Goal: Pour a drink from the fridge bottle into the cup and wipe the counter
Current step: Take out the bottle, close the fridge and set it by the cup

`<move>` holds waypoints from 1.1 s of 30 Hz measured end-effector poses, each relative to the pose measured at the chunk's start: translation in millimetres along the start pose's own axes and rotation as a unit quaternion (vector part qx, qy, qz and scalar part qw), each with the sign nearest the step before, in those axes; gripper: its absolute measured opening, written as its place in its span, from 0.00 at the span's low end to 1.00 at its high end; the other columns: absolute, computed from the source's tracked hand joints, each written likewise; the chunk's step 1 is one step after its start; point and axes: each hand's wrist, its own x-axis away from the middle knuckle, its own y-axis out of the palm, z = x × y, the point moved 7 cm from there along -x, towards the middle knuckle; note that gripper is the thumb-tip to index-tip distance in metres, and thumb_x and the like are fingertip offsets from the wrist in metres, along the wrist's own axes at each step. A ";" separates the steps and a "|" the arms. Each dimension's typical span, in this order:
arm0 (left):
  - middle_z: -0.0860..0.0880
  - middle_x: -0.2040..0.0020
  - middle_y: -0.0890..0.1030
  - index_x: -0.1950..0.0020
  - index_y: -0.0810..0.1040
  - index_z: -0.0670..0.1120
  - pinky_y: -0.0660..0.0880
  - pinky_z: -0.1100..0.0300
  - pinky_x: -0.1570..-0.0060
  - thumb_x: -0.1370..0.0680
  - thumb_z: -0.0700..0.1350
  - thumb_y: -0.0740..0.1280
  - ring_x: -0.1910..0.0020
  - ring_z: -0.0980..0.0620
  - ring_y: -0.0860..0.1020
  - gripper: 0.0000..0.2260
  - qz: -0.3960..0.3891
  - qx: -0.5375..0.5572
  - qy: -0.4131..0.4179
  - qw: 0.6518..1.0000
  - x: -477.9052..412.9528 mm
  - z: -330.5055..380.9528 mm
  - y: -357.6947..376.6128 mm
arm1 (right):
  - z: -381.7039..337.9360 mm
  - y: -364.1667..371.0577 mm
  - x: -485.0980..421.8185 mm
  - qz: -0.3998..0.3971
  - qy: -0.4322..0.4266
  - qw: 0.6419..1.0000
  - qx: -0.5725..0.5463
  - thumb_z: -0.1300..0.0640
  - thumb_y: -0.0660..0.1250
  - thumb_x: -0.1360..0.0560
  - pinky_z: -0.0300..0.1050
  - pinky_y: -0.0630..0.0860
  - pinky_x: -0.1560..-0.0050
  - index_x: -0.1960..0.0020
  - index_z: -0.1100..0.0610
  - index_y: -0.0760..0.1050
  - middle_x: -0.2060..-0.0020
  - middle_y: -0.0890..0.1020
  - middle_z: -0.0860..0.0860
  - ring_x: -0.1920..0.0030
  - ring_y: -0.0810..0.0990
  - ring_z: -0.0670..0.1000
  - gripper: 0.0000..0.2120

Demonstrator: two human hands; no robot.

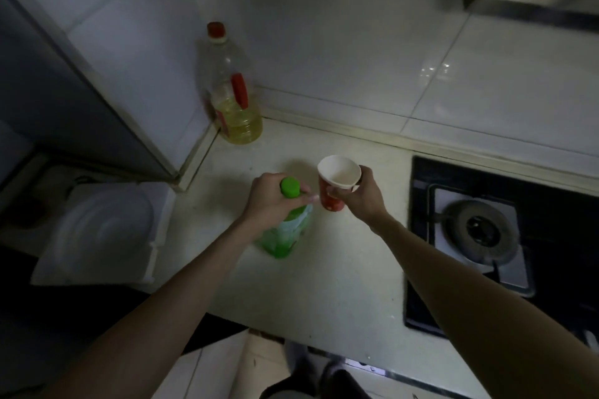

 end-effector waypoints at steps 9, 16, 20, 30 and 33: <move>0.54 0.59 0.85 0.57 0.86 0.47 0.74 0.73 0.59 0.35 0.47 0.81 0.58 0.59 0.81 0.10 -0.117 -0.022 0.076 0.990 14.4 64.1 74.1 | 18.9 -95.5 53.4 0.080 -0.005 0.997 0.018 0.55 0.79 0.33 0.38 0.71 0.51 0.32 0.59 0.66 0.44 0.74 0.48 0.44 0.75 0.48 0.36; 0.53 0.60 0.86 0.59 0.86 0.49 0.77 0.61 0.52 0.35 0.50 0.80 0.56 0.57 0.83 0.09 -0.197 -0.089 0.151 0.965 56.8 109.3 143.1 | 62.1 -175.7 134.8 0.131 0.020 0.991 0.002 0.56 0.79 0.34 0.42 0.73 0.48 0.32 0.58 0.64 0.43 0.75 0.49 0.43 0.76 0.49 0.36; 0.54 0.59 0.86 0.59 0.86 0.50 0.77 0.62 0.51 0.34 0.48 0.80 0.56 0.58 0.83 0.07 -0.216 -0.104 0.189 0.952 100.0 135.4 182.6 | 88.3 -223.2 193.2 0.173 0.036 0.984 -0.015 0.55 0.79 0.33 0.44 0.73 0.48 0.32 0.57 0.64 0.43 0.75 0.48 0.43 0.76 0.49 0.36; 0.53 0.59 0.86 0.58 0.87 0.46 0.78 0.63 0.54 0.30 0.42 0.77 0.58 0.60 0.82 0.03 -0.247 -0.049 0.261 0.932 236.9 192.4 285.8 | 153.1 -327.5 368.1 0.277 0.077 0.957 -0.030 0.54 0.78 0.32 0.35 0.70 0.55 0.32 0.58 0.64 0.45 0.73 0.48 0.45 0.74 0.48 0.35; 0.53 0.59 0.86 0.60 0.87 0.48 0.80 0.56 0.50 0.30 0.42 0.77 0.56 0.58 0.83 0.02 -0.277 -0.043 0.274 0.920 276.3 209.9 324.9 | 170.4 -359.6 424.3 0.327 0.085 0.941 -0.022 0.56 0.77 0.31 0.27 0.69 0.63 0.32 0.59 0.65 0.45 0.73 0.48 0.45 0.73 0.47 0.33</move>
